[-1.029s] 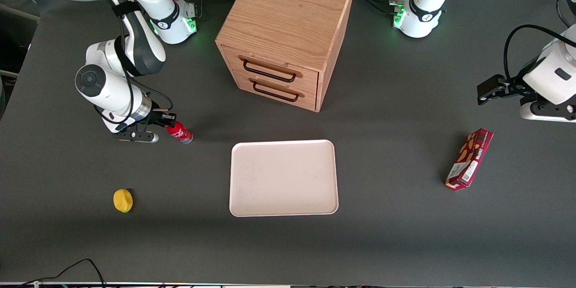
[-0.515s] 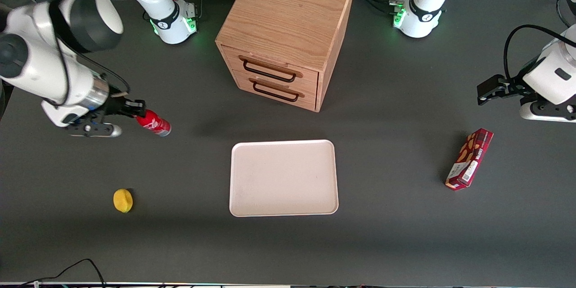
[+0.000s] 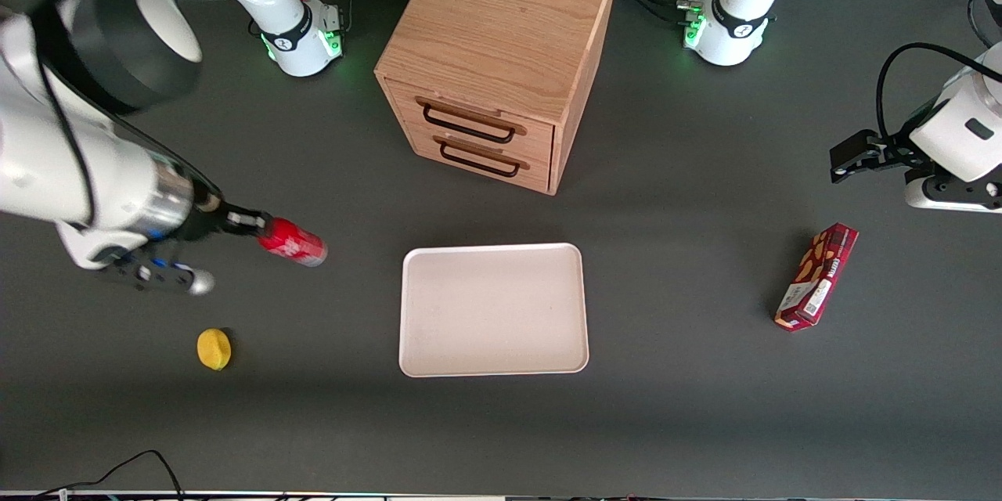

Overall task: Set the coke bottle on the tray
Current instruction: 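Lift the bottle and carry it to the tray's corner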

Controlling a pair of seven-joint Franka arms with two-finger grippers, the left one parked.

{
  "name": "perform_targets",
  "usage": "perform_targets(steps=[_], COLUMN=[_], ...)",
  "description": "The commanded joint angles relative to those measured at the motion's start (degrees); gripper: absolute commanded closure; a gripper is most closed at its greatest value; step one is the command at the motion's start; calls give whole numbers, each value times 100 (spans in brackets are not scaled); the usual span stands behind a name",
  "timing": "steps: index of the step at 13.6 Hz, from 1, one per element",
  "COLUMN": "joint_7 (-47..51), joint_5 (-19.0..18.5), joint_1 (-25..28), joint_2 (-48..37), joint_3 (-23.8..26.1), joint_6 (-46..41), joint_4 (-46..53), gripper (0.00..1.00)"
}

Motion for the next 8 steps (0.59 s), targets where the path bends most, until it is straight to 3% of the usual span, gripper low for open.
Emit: perform_targets(steps=[1,4,8], joint_7=[1119,1858,2265], joint_5=[-136,-584,-1129], joint_1=[361,642,853], joint_2=[1206,1970,2420], joint_3=[136,162,162], joint_6=[814,2038,2568], joint_4=[1010,1010,993], gripper=[100,100,100])
